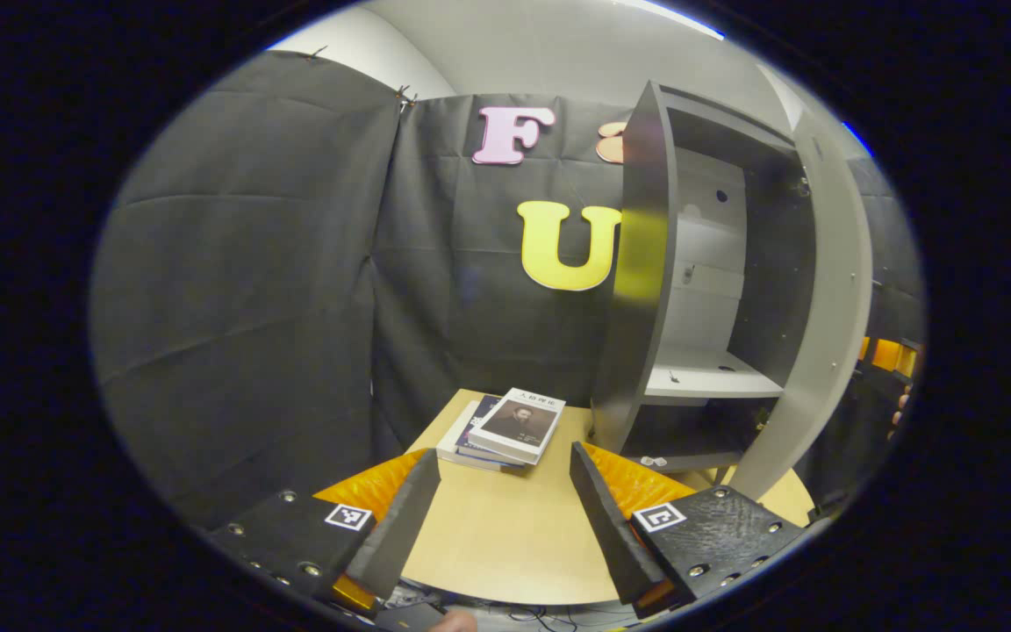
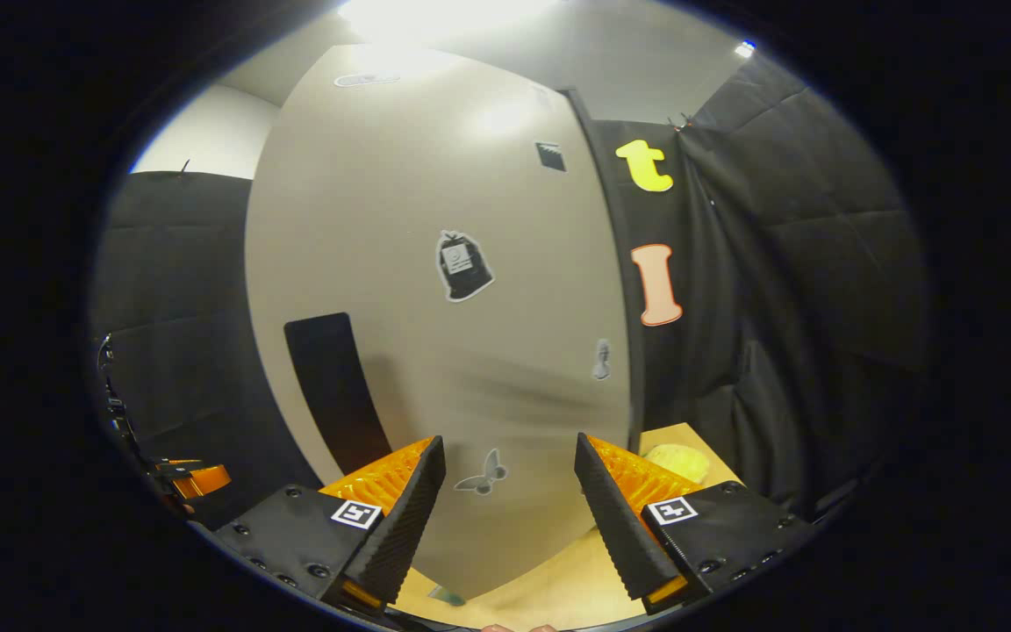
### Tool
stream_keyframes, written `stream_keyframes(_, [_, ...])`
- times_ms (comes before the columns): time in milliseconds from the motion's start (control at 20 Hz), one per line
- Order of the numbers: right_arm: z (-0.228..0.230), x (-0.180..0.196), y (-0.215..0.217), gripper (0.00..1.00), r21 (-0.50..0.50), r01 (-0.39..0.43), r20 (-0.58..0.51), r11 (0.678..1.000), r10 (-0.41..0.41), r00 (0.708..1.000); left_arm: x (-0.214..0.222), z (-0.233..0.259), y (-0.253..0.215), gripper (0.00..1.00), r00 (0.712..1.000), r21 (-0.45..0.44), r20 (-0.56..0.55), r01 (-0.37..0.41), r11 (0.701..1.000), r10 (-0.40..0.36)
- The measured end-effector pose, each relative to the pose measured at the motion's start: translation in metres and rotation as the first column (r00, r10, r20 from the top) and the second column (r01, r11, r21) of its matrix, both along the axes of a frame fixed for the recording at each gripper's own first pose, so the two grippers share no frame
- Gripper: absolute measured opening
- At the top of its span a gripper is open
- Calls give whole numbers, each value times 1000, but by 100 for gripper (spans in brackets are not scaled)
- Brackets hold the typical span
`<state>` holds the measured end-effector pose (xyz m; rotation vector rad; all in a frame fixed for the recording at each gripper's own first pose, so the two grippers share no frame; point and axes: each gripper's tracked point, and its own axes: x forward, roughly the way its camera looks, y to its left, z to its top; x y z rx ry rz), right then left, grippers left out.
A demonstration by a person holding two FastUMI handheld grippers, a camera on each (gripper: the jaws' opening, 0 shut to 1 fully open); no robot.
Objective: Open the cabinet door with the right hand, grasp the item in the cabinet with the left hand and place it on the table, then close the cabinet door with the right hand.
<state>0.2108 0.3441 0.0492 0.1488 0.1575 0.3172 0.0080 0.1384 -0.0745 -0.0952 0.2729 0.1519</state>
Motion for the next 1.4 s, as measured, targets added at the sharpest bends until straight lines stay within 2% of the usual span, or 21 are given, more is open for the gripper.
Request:
stream_keyframes(100, [-6,-1,34,94,-21,-53,-6,998,53,999,8,-2,8,91,1000,18,-7,7,1000,-7])
stream_keyframes(150, [-6,0,46,94,-27,-72,-1,997,72,997,10,-3,12,94,1000,23,-8,11,1000,-11])
stream_keyframes(250, [-4,0,65,94,-31,-96,7,995,97,995,13,-1,12,92,1000,23,-3,29,999,-29])
stream_keyframes(450, [1,2,58,94,-38,-67,7,997,68,998,23,7,-5,93,996,-4,33,84,996,-84])
stream_keyframes(650, [2,3,7,95,-46,25,10,999,-24,1000,36,17,-35,92,987,-6,79,137,990,-137])
stream_keyframes(850, [3,1,-56,94,25,109,15,994,-110,994,36,45,-72,90,978,28,131,159,987,-161])
stream_keyframes(1000, [-8,1,-94,94,75,98,-39,992,-95,995,26,69,-102,90,972,53,181,143,988,-151])
stream_keyframes(1100, [-8,4,-122,94,100,107,-32,989,-104,994,15,86,-124,90,964,88,220,136,987,-152])
stream_keyframes(1250, [-17,-1,-162,95,85,100,-41,991,-96,994,4,102,-157,92,952,140,271,107,984,-142])
stream_keyframes(1400, [-19,-9,-191,95,43,57,-17,997,-56,998,1,97,-198,90,954,126,276,89,988,-121])
